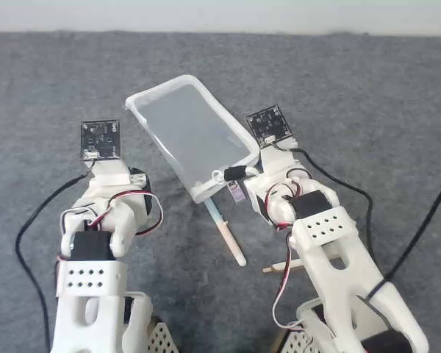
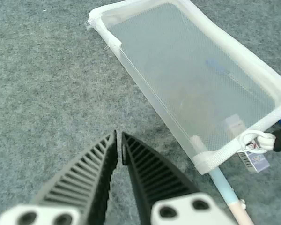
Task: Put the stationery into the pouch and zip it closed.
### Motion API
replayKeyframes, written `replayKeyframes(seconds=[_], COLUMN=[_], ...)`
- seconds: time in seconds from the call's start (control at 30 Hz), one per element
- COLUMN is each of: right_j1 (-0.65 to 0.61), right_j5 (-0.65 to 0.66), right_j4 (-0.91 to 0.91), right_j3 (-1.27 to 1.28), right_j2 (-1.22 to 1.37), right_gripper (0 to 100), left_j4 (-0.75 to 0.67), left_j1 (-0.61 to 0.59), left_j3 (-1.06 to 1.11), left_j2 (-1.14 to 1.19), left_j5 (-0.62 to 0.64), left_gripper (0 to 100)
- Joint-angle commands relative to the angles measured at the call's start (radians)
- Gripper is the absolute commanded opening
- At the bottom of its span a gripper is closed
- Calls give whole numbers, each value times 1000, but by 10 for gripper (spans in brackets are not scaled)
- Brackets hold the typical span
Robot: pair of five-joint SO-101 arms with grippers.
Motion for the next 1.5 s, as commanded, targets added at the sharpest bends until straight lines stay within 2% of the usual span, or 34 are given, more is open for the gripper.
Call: replayKeyframes(seconds=[0.0,0.17,0.2,0.47,0.7,0.87,1.03,1.2,1.47], right_j1=[-41,-77,-77,-99,-104,-105,-140,-191,-191], right_j5=[-9,-8,-8,-8,-8,-9,-8,-8,-8], right_j4=[15,5,5,-2,30,50,81,111,139], right_j3=[-48,-52,-54,-69,-69,-69,-64,-64,-63], right_j2=[-56,-56,-56,-65,-179,-242,-282,-343,-409], right_gripper=[6,6,6,6,6,6,6,6,6], left_j4=[-3,80,87,21,-66,-158,-203,-210,-242], left_j1=[21,97,109,203,195,192,137,133,132], left_j3=[-24,-21,-21,62,125,171,176,177,194], left_j2=[-31,-31,-31,-26,-23,-21,-21,-21,-21], left_j5=[-8,-23,-15,-114,-152,-175,-166,-166,-166], left_gripper=[45,299,317,266,263,212,210,210,208])
